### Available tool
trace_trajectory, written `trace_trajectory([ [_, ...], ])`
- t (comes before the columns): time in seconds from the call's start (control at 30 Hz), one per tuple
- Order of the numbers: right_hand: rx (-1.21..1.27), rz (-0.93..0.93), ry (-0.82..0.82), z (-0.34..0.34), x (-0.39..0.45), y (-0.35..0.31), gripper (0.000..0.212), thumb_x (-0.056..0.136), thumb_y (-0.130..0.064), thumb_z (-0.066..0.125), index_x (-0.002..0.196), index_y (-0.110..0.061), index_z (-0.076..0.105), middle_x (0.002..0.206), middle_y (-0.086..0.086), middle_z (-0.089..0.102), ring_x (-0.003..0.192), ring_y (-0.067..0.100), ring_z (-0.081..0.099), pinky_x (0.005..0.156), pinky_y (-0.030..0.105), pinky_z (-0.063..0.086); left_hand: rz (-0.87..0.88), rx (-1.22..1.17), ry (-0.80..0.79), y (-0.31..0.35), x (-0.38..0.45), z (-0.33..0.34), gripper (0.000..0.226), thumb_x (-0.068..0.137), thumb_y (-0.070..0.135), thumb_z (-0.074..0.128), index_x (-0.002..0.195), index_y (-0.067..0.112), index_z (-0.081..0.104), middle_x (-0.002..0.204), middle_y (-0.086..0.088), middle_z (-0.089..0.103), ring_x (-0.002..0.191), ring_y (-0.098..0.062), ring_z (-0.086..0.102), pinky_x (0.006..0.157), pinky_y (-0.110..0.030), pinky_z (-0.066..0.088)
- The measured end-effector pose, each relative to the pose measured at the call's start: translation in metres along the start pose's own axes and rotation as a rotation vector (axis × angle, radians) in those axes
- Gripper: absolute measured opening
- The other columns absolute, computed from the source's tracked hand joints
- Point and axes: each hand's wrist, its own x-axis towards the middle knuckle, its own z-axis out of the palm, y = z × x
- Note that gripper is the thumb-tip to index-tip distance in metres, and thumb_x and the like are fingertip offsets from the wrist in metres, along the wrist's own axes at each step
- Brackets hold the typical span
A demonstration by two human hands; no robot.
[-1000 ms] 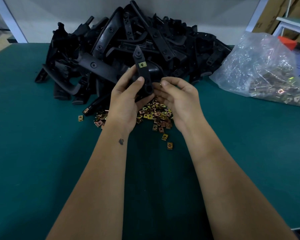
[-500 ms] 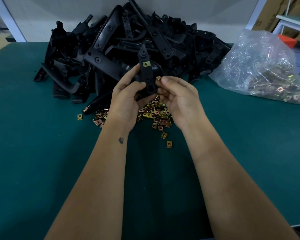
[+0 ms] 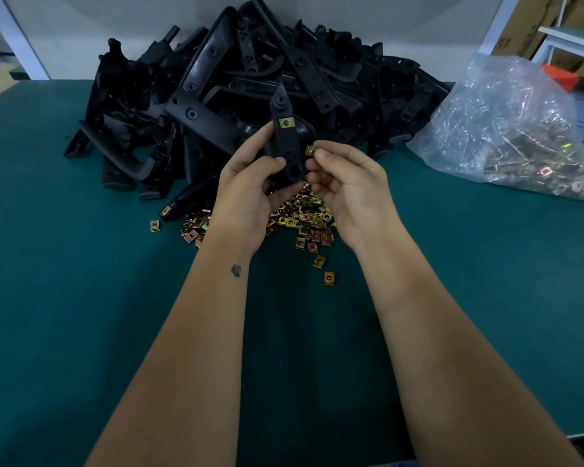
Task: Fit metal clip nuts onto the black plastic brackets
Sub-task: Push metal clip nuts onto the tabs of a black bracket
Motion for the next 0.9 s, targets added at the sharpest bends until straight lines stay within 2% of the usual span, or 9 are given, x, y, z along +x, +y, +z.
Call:
trace_trajectory([
  [0.1,0.016,-0.016,-0.013,0.0008,0.0005,-0.0003,0.017,0.093,0.000,0.056,0.090,-0.007,0.071,0.077,0.006,0.072,0.071,0.013,0.067,0.068,0.024,0.055,0.000,0.006,-0.003,0.0001,-0.0001,-0.0002,0.043,0.095,-0.002,0.049,0.126,0.023,0.065,0.111,-0.001,0.073,0.099,-0.015,0.069,0.074,-0.029,0.056],
  [0.23,-0.054,-0.066,-0.036,0.0017,-0.0003,0.0008,0.016,0.092,0.003,0.058,0.091,-0.008,0.070,0.084,0.007,0.071,0.077,0.014,0.066,0.071,0.024,0.054,-0.003,0.016,-0.009,0.0007,-0.0007,-0.0001,0.042,0.095,-0.001,0.048,0.124,0.025,0.066,0.115,-0.003,0.072,0.101,-0.016,0.068,0.075,-0.029,0.056],
  [0.53,-0.167,-0.118,-0.025,0.0015,-0.0006,0.0023,0.016,0.088,0.005,0.063,0.089,-0.008,0.073,0.081,0.005,0.070,0.073,0.012,0.062,0.074,0.027,0.052,0.004,0.005,-0.002,0.0006,-0.0008,0.0002,0.043,0.095,-0.003,0.048,0.125,0.023,0.065,0.109,0.000,0.073,0.096,-0.016,0.070,0.074,-0.029,0.057],
  [0.67,-0.185,-0.113,-0.029,0.0014,-0.0002,0.0026,0.017,0.088,0.004,0.063,0.087,-0.009,0.074,0.080,0.005,0.070,0.073,0.012,0.062,0.077,0.029,0.052,0.003,0.010,-0.002,0.0009,-0.0006,0.0002,0.045,0.095,-0.004,0.048,0.128,0.022,0.063,0.110,0.001,0.073,0.102,-0.019,0.069,0.075,-0.030,0.057],
  [0.9,-0.095,-0.062,-0.023,0.0039,-0.0010,0.0052,0.014,0.087,0.003,0.066,0.087,-0.009,0.073,0.086,0.009,0.069,0.083,0.020,0.060,0.082,0.034,0.051,0.008,0.026,-0.046,0.0005,-0.0020,-0.0003,0.046,0.095,-0.005,0.049,0.130,0.022,0.062,0.117,-0.003,0.069,0.106,-0.020,0.067,0.081,-0.034,0.057],
])
